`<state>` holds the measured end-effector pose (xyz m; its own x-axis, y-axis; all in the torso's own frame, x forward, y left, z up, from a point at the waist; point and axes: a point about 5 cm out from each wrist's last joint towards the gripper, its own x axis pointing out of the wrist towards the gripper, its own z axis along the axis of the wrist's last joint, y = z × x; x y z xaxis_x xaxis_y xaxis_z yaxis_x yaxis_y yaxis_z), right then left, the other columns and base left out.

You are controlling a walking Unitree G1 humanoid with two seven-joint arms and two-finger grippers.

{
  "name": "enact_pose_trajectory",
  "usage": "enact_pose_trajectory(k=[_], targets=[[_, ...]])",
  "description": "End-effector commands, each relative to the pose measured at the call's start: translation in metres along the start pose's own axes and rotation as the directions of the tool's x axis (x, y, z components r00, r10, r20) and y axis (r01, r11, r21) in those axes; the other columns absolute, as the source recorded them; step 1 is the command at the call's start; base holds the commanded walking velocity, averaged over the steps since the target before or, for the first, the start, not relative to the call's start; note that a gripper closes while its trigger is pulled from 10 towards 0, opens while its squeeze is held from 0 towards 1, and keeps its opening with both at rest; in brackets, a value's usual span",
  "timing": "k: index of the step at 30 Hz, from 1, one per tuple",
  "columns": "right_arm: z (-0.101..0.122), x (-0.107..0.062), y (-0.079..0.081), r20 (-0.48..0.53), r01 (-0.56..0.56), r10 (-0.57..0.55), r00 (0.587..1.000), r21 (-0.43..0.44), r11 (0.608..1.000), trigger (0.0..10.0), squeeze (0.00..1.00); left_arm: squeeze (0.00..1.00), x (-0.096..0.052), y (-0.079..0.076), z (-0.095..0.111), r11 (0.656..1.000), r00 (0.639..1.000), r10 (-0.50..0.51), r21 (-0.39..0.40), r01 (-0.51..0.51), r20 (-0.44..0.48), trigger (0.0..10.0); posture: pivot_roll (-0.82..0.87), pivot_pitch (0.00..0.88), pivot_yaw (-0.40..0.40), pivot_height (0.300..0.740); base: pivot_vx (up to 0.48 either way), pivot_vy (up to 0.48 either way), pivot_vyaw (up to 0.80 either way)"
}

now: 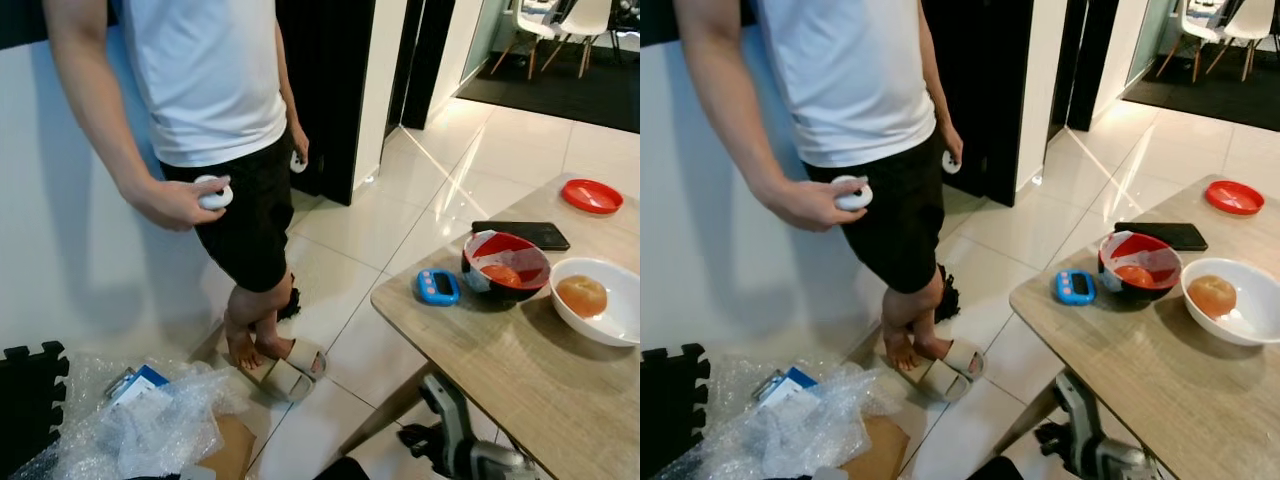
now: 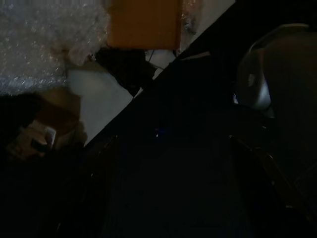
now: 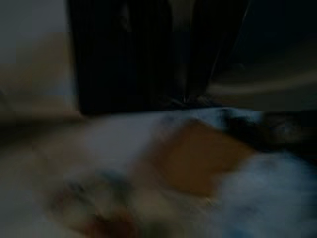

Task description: Restocking fridge

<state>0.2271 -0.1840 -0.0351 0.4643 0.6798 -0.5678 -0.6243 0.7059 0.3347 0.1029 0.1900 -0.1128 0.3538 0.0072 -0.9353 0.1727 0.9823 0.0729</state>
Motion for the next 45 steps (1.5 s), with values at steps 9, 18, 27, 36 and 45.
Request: enact_pose_trajectory(k=[9,18,27,36,45], targets=[[-0.001,-0.008,0.010,-0.224,-0.339,0.299,0.928,-0.173,0.925,10.0,0.00,0.00,-0.007,0.015,-0.031,1.000,0.998,-0.009,-0.009,0.009,-0.068,10.0,0.01,0.000,-0.026,0.740,0.000,0.000,0.00],[0.022,-0.012,0.035,-0.260,-0.647,0.596,0.760,-0.205,0.735,10.0,0.00,0.00,-0.007,0.013,-0.031,1.000,0.998,-0.021,-0.014,0.020,-0.062,10.0,0.00,0.000,-0.025,0.740,0.000,0.000,0.00],[0.041,-0.022,0.055,-0.301,-0.747,0.684,0.665,-0.255,0.614,10.0,0.00,0.00,-0.005,0.007,-0.025,0.999,0.998,-0.032,-0.013,0.032,-0.048,10.0,-0.01,0.000,-0.028,0.740,0.000,0.000,0.00],[0.050,-0.032,0.075,-0.279,-0.791,0.741,0.611,-0.263,0.553,10.0,0.00,0.00,-0.006,0.007,-0.027,0.999,0.998,-0.031,-0.013,0.031,-0.054,10.0,-0.01,0.000,-0.032,0.740,0.000,0.000,0.00],[0.132,-0.032,0.085,0.164,-0.670,0.758,0.631,-0.379,0.639,10.0,0.00,0.00,-0.006,0.007,-0.028,0.999,0.998,-0.031,-0.017,0.030,-0.055,10.0,0.00,0.000,-0.031,0.740,0.000,0.000,0.00]])
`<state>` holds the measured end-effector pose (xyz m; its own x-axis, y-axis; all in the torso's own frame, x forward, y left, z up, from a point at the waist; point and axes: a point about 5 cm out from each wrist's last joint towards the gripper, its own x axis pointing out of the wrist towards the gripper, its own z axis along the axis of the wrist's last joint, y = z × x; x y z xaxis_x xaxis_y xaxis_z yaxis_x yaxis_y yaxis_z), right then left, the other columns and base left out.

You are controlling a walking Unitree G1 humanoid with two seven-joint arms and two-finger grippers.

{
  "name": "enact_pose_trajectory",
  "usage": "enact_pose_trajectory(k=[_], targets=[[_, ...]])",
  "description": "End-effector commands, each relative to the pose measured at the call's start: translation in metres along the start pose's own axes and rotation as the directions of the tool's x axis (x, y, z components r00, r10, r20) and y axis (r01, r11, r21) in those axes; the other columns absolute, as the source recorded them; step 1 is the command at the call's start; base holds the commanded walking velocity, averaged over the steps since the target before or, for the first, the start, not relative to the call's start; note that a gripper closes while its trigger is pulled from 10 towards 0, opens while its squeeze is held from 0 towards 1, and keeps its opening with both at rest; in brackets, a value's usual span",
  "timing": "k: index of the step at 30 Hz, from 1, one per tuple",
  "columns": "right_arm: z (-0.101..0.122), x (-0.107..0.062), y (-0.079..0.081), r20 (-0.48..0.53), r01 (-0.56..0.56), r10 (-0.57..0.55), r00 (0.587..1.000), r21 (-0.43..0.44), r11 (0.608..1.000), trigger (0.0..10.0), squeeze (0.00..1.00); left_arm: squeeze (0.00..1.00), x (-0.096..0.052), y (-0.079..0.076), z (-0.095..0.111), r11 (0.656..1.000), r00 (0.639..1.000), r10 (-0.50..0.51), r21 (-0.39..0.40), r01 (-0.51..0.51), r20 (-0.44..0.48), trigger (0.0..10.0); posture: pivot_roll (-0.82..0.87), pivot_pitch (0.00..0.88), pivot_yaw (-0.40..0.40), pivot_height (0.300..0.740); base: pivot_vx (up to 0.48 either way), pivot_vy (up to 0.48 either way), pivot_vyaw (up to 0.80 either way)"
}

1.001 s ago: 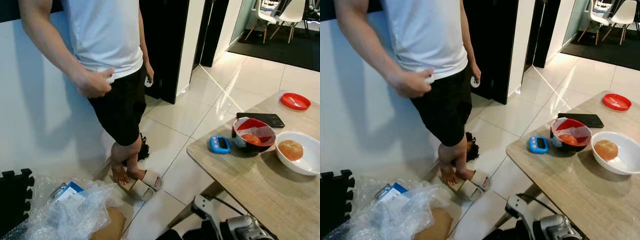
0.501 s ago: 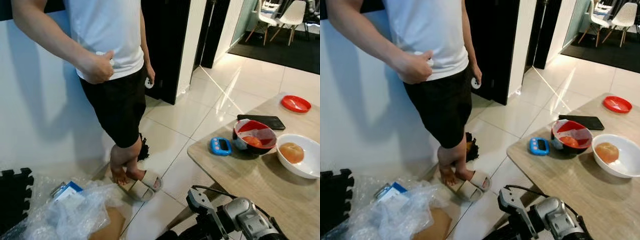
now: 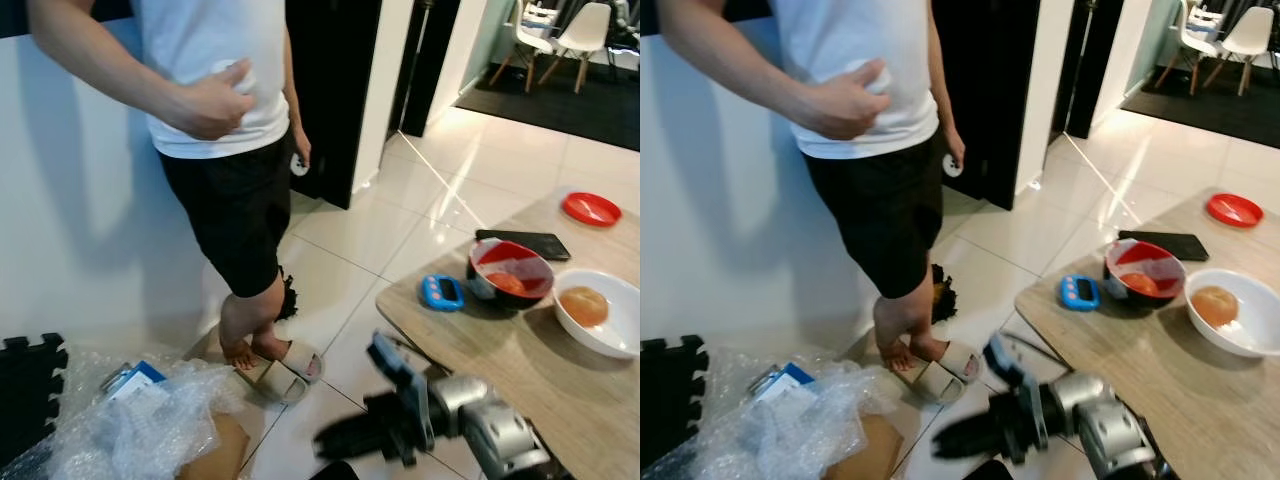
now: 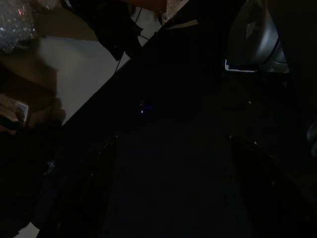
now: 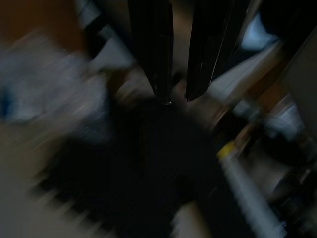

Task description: Restocking fridge

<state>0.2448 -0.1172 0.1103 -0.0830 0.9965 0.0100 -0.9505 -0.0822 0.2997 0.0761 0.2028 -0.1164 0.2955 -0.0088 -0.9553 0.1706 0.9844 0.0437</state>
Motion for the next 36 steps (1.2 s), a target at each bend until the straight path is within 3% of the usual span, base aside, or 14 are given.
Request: enact_pose_trajectory(k=[1,3,7,8,12,16,21,29,36], targets=[[0.007,-0.002,-0.001,0.042,0.032,-0.031,0.999,-0.010,0.999,10.0,0.00,0.00,0.000,-0.001,0.000,1.000,1.000,-0.004,-0.005,0.004,0.003,10.0,0.00,0.000,-0.031,0.740,0.000,0.000,0.00],[0.034,-0.003,-0.018,0.179,0.194,-0.185,0.966,-0.039,0.980,10.0,0.00,0.00,0.000,-0.001,0.001,1.000,1.000,-0.003,-0.007,0.003,0.005,10.0,0.00,0.000,-0.034,0.740,0.000,0.000,0.00],[0.042,-0.004,-0.022,0.222,0.243,-0.227,0.948,-0.044,0.969,10.0,0.00,0.00,0.000,-0.001,0.001,1.000,1.000,-0.003,-0.008,0.003,0.005,10.0,0.00,0.000,-0.034,0.740,0.000,0.000,0.00],[0.062,-0.004,-0.030,0.322,0.328,-0.300,0.898,-0.036,0.944,10.0,0.00,0.00,0.000,-0.001,0.001,1.000,1.000,-0.003,-0.010,0.003,0.005,10.0,0.00,0.000,-0.033,0.740,0.000,0.000,0.00],[0.078,-0.006,-0.035,0.378,0.405,-0.365,0.851,-0.028,0.914,10.0,0.00,0.00,0.000,-0.001,0.001,1.000,1.000,-0.004,-0.011,0.004,0.005,10.0,-0.01,0.000,-0.030,0.740,0.000,0.000,0.00],[0.098,-0.017,-0.047,0.421,0.553,-0.489,0.764,-0.037,0.832,10.0,0.00,0.00,0.000,-0.002,0.000,1.000,1.000,-0.008,-0.010,0.008,0.003,10.0,-0.01,0.000,-0.028,0.740,0.000,0.000,-0.37],[0.111,-0.029,-0.053,0.445,0.627,-0.549,0.707,-0.035,0.778,10.0,0.00,0.00,0.000,-0.003,0.001,1.000,1.000,-0.009,-0.012,0.009,0.004,10.0,-0.01,0.000,-0.028,0.740,0.000,0.000,-0.73],[0.119,-0.032,-0.054,0.453,0.660,-0.572,0.683,-0.049,0.749,10.0,0.00,0.00,0.000,-0.003,0.000,1.000,1.000,-0.007,-0.013,0.007,0.003,10.0,-0.01,0.000,-0.030,0.740,0.000,0.000,-0.73],[0.128,-0.026,-0.054,0.420,0.691,-0.586,0.693,-0.156,0.706,10.0,0.00,0.00,0.001,-0.004,0.001,1.000,1.000,-0.010,-0.014,0.010,0.004,10.0,-0.01,0.000,-0.034,0.740,0.000,0.000,-0.73]])
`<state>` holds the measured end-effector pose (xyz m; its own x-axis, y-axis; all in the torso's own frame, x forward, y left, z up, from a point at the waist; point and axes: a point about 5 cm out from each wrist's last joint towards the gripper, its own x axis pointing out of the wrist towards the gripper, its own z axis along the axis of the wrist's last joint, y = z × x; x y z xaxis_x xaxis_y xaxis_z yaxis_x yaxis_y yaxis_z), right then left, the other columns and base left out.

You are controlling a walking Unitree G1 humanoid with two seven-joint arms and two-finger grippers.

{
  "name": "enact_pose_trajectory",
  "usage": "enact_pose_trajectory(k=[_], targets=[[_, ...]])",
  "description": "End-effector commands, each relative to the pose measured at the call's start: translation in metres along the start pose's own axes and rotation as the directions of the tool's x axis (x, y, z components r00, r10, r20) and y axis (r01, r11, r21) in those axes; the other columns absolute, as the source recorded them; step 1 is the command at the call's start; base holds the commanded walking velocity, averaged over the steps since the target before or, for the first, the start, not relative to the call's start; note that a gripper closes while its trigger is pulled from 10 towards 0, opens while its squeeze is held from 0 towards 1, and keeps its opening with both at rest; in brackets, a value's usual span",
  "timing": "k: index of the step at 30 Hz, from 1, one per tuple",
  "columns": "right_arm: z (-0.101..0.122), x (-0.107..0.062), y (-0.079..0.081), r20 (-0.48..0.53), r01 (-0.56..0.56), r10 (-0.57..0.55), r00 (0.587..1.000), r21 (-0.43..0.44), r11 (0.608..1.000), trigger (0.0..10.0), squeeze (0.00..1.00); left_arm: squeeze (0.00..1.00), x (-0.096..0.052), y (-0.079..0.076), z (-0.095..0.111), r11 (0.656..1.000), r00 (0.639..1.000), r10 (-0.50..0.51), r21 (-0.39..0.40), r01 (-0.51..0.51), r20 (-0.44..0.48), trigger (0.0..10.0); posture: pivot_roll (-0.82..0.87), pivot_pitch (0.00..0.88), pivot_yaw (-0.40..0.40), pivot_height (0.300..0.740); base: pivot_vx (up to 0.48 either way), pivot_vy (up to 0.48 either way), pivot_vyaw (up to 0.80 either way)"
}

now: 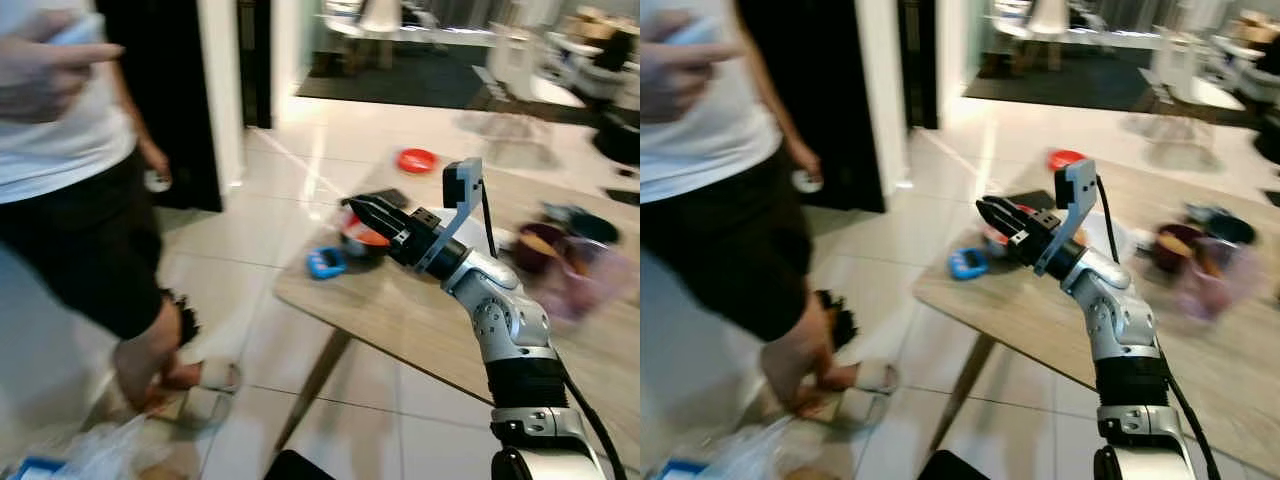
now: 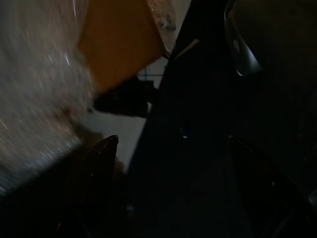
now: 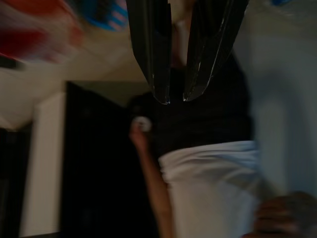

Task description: Restocking fridge

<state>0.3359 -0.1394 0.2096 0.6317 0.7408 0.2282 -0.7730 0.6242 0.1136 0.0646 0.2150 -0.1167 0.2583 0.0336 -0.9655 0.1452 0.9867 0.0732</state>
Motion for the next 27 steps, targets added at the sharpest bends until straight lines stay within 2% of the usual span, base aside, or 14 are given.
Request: enact_pose_trajectory(k=[1,9,13,16,17,18,19,27], targets=[[0.005,0.005,0.003,-0.009,-0.010,0.010,1.000,-0.060,0.998,10.0,0.00,0.00,0.003,-0.015,0.014,0.999,0.998,-0.046,0.003,0.046,0.049,10.0,-0.01,0.000,-0.034,0.740,0.000,0.000,0.00],[-0.003,0.012,0.009,-0.074,-0.026,0.014,0.997,-0.153,0.988,10.0,0.00,0.00,0.003,-0.016,0.014,0.999,0.998,-0.049,-0.001,0.049,0.050,10.0,-0.01,0.000,-0.035,0.740,0.000,0.000,0.00],[-0.016,0.018,0.007,-0.161,0.013,-0.058,0.985,-0.270,0.963,10.0,0.00,0.00,0.003,-0.017,0.014,0.999,0.998,-0.049,-0.001,0.049,0.050,10.0,-0.01,0.000,-0.035,0.740,0.000,0.000,0.00],[-0.027,0.027,0.005,-0.185,0.080,-0.136,0.973,-0.282,0.956,10.0,0.00,0.00,0.003,-0.017,0.014,0.999,0.998,-0.050,0.000,0.050,0.049,10.0,-0.01,0.000,-0.037,0.740,0.000,0.000,0.00],[-0.029,0.029,0.003,-0.189,0.108,-0.166,0.968,-0.285,0.953,10.0,0.11,0.00,0.003,-0.017,0.014,0.999,0.998,-0.050,0.000,0.050,0.050,10.0,-0.01,0.000,-0.037,0.740,0.000,0.000,0.00],[-0.029,0.029,0.003,-0.189,0.108,-0.166,0.968,-0.285,0.953,10.0,0.11,0.00,0.003,-0.017,0.014,0.999,0.998,-0.050,0.000,0.050,0.050,10.0,-0.01,0.000,-0.037,0.740,0.000,0.000,0.00],[-0.031,0.032,0.003,-0.195,0.118,-0.184,0.963,-0.306,0.945,10.0,1.00,0.00,0.003,-0.017,0.014,0.999,0.997,-0.050,0.000,0.050,0.050,10.0,-0.01,0.000,-0.037,0.740,0.000,0.000,0.00],[-0.031,0.049,-0.001,-0.224,0.135,-0.261,0.939,-0.458,0.879,10.0,1.00,0.00,0.002,-0.019,0.006,0.998,0.998,-0.056,0.006,0.056,0.038,10.0,0.00,0.000,-0.046,0.740,0.000,0.000,0.00]])
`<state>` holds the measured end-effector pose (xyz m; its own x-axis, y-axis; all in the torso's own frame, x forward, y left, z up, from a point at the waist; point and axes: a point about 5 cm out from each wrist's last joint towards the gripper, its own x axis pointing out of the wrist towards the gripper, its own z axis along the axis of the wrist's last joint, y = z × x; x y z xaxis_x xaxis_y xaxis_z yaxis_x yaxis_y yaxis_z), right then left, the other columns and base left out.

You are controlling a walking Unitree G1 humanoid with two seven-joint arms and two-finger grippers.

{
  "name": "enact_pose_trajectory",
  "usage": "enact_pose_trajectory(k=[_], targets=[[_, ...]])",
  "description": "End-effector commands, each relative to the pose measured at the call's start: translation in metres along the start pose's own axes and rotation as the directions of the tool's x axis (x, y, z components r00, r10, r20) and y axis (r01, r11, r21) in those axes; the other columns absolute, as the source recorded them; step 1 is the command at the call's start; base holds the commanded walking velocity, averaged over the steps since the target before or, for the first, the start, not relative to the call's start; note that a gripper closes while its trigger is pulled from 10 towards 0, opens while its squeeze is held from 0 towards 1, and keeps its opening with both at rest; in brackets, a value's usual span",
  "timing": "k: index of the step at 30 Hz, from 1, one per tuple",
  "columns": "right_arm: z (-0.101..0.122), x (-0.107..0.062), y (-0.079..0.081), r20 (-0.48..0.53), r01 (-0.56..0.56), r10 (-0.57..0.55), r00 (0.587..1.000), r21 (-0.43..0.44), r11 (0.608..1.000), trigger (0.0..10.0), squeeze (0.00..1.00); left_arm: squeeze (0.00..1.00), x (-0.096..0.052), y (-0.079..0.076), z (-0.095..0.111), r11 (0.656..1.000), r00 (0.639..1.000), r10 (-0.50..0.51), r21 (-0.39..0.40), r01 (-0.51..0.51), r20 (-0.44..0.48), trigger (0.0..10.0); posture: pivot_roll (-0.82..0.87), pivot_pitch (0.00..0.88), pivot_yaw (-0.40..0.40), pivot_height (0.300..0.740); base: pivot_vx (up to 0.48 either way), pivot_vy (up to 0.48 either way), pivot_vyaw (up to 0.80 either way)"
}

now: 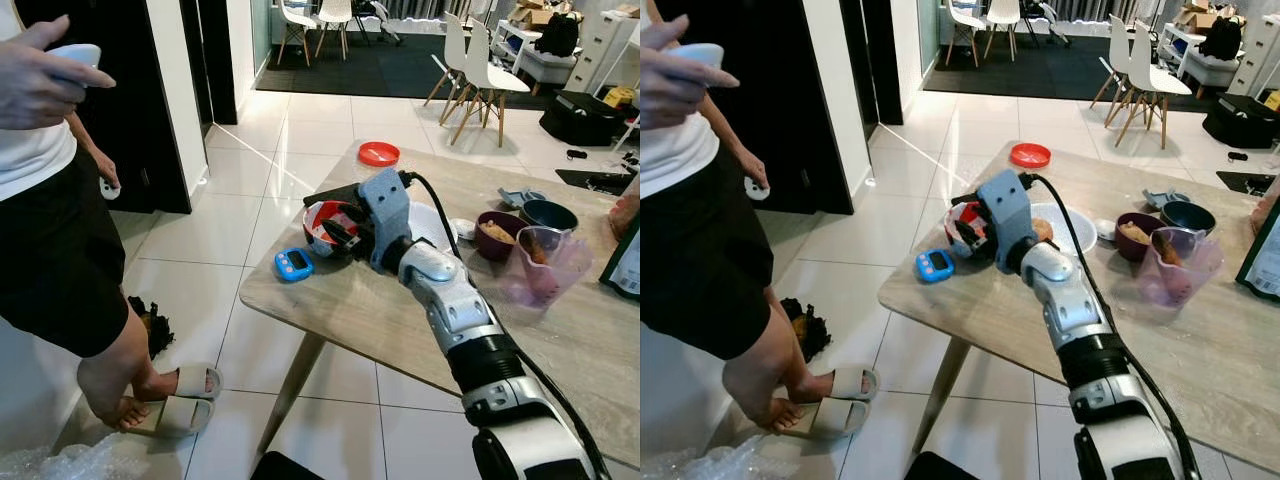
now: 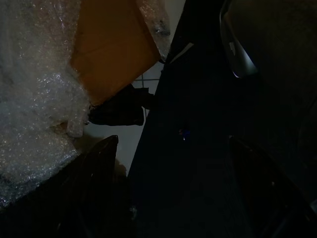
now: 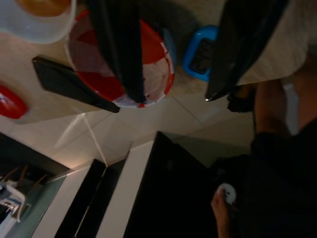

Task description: Restocking fridge

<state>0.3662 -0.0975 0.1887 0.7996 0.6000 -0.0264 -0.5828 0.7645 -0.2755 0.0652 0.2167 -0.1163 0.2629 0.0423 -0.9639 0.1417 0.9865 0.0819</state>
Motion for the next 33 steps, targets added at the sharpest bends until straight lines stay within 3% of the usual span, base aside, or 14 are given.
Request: enact_pose_trajectory(k=[1,3,4,5,11,12,13,14,20,28,33], targets=[[0.002,0.003,-0.002,-0.010,0.012,-0.012,1.000,-0.038,0.999,10.0,1.00,0.00,0.002,-0.021,0.006,0.998,0.997,-0.066,0.007,0.066,0.034,10.0,0.00,0.000,-0.046,0.740,0.000,0.000,0.00],[0.001,0.007,-0.002,-0.031,0.022,-0.025,0.999,-0.118,0.993,10.0,1.00,0.00,0.002,-0.021,0.003,0.998,0.997,-0.066,0.008,0.066,0.028,10.0,0.00,0.000,-0.048,0.740,0.000,0.000,0.00],[0.001,0.007,-0.002,-0.031,0.022,-0.025,0.999,-0.118,0.993,10.0,1.00,0.00,0.002,-0.021,0.003,0.998,0.997,-0.066,0.008,0.066,0.028,10.0,0.00,0.000,-0.048,0.740,0.000,0.000,0.00],[0.000,0.010,-0.003,-0.050,0.020,-0.030,0.998,-0.179,0.984,10.0,1.00,0.00,0.001,-0.021,-0.001,0.998,0.998,-0.068,0.010,0.067,0.020,10.0,0.00,0.000,-0.049,0.740,0.000,0.000,0.00],[-0.007,0.016,0.000,-0.108,0.003,-0.040,0.993,-0.322,0.947,10.0,1.00,0.00,0.001,-0.022,-0.006,0.998,0.998,-0.067,0.012,0.067,0.011,10.0,0.01,0.000,-0.056,0.740,0.000,0.000,0.00],[-0.010,0.016,0.000,-0.126,-0.007,-0.040,0.991,-0.349,0.937,10.0,0.56,0.00,0.001,-0.022,-0.006,0.998,0.998,-0.067,0.012,0.066,0.011,10.0,0.01,0.000,-0.056,0.740,0.000,0.000,0.00],[-0.011,0.017,-0.001,-0.135,-0.013,-0.039,0.990,-0.364,0.931,10.0,0.56,0.00,0.001,-0.022,-0.006,0.998,0.998,-0.066,0.012,0.066,0.011,10.0,0.01,0.000,-0.056,0.740,0.000,0.000,0.00],[-0.014,0.016,-0.003,-0.155,-0.020,-0.045,0.987,-0.393,0.919,10.0,0.00,0.00,0.001,-0.021,-0.007,0.998,0.998,-0.065,0.012,0.065,0.011,10.0,0.01,0.000,-0.055,0.740,0.000,0.000,0.00],[-0.022,0.010,-0.029,-0.265,-0.030,-0.123,0.956,-0.506,0.862,10.0,0.00,0.00,0.001,-0.019,-0.005,0.998,0.998,-0.058,0.017,0.058,0.014,10.0,0.01,0.000,-0.056,0.740,0.000,0.000,0.00],[-0.020,0.006,-0.044,-0.309,-0.048,-0.150,0.939,-0.551,0.833,10.0,0.00,0.00,0.001,-0.019,-0.004,0.998,0.998,-0.057,0.017,0.057,0.017,10.0,0.01,0.000,-0.058,0.740,0.000,0.000,0.00],[-0.018,0.002,-0.054,-0.369,-0.128,-0.126,0.921,-0.591,0.796,10.0,0.00,0.00,0.001,-0.020,-0.002,0.998,0.998,-0.061,0.016,0.061,0.019,10.0,0.00,0.000,-0.058,0.740,0.000,0.000,0.00]])
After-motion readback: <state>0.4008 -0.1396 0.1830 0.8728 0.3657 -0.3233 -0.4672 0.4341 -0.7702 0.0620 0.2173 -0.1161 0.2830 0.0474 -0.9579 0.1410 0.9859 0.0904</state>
